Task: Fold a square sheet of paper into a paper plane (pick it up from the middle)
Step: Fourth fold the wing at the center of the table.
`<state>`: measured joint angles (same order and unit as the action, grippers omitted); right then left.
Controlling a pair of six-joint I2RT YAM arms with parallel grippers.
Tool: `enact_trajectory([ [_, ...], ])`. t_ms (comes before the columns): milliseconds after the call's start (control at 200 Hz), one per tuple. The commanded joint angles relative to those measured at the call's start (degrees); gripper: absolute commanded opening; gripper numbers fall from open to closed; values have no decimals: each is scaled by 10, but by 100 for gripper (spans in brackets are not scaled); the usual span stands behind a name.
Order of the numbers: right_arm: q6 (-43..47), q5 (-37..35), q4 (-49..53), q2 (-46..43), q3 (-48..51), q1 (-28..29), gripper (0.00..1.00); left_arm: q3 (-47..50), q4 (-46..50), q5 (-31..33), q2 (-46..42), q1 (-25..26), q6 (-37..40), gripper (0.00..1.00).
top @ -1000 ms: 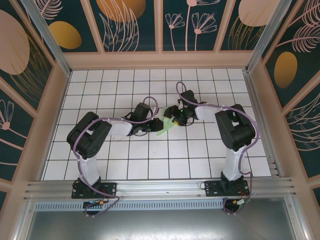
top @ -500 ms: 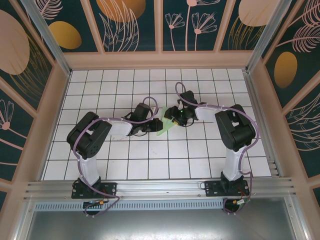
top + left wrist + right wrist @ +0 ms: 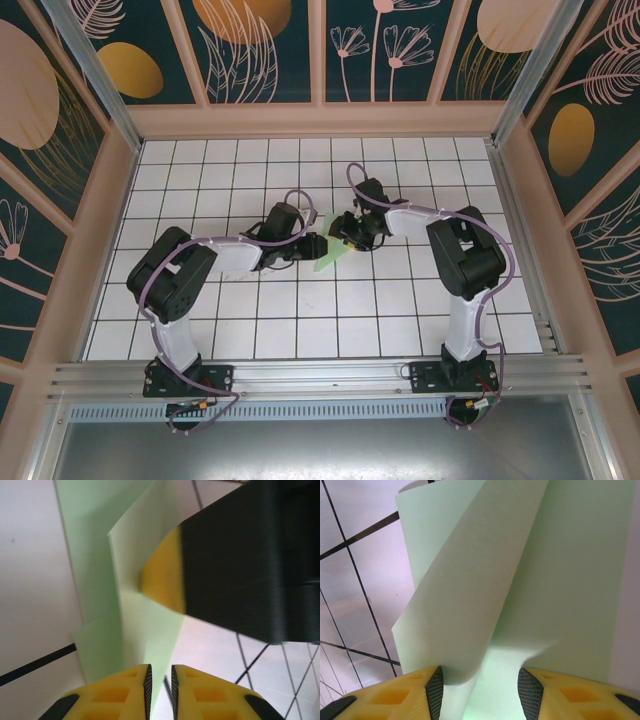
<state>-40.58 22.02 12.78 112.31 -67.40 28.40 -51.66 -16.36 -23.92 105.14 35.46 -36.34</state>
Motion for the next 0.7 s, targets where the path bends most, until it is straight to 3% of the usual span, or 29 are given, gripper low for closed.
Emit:
enact_trajectory([
  [0, 9, -86, 65, 78, 22, 9, 51, -5, -14, 1, -30, -3, -2, 21],
  [696, 12, -97, 90, 105, -2, 19, 57, -23, 8, -8, 27, -3, 2, 16],
])
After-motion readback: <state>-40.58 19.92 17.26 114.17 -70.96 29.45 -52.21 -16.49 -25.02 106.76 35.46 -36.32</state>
